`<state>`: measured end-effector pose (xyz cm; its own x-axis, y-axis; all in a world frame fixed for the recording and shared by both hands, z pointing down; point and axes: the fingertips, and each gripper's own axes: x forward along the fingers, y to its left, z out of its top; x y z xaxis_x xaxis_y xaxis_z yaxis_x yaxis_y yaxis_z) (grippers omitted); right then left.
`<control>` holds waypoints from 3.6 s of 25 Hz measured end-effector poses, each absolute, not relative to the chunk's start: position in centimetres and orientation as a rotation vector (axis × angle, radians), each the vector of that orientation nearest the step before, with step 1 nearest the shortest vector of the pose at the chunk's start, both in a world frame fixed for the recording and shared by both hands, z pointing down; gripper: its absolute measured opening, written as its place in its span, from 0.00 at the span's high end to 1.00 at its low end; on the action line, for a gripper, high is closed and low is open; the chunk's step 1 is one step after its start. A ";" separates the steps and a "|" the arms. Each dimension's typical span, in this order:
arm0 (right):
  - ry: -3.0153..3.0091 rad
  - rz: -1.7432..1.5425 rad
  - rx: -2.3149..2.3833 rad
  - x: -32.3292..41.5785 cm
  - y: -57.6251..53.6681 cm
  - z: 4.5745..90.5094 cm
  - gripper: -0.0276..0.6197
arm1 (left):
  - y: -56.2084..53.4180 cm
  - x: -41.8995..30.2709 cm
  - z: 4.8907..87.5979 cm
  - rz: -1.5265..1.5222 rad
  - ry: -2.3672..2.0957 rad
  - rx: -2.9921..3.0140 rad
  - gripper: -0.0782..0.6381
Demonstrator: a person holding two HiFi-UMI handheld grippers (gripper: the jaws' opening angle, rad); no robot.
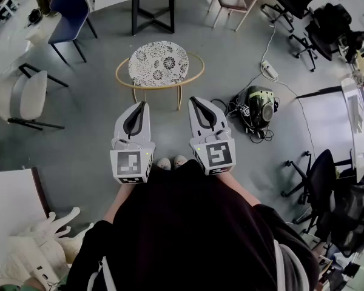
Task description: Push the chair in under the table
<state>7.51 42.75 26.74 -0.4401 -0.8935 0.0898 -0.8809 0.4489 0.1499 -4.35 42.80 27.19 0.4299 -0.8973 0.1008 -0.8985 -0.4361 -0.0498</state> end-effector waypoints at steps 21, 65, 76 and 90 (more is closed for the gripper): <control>-2.517 -0.112 1.599 6.6 37.2 28.7 0.92 | 37.6 -5.7 29.9 0.140 -1.603 2.672 0.88; -2.329 0.318 0.917 8.5 16.3 50.6 0.92 | 17.3 -4.7 50.6 0.698 -1.221 2.367 0.86; -2.201 0.383 0.631 9.5 21.1 56.8 0.78 | 22.3 -4.4 57.2 0.970 -0.878 2.326 0.57; -2.015 0.091 0.324 11.3 24.3 61.3 0.67 | 26.4 -5.1 62.4 1.526 -0.519 2.474 0.48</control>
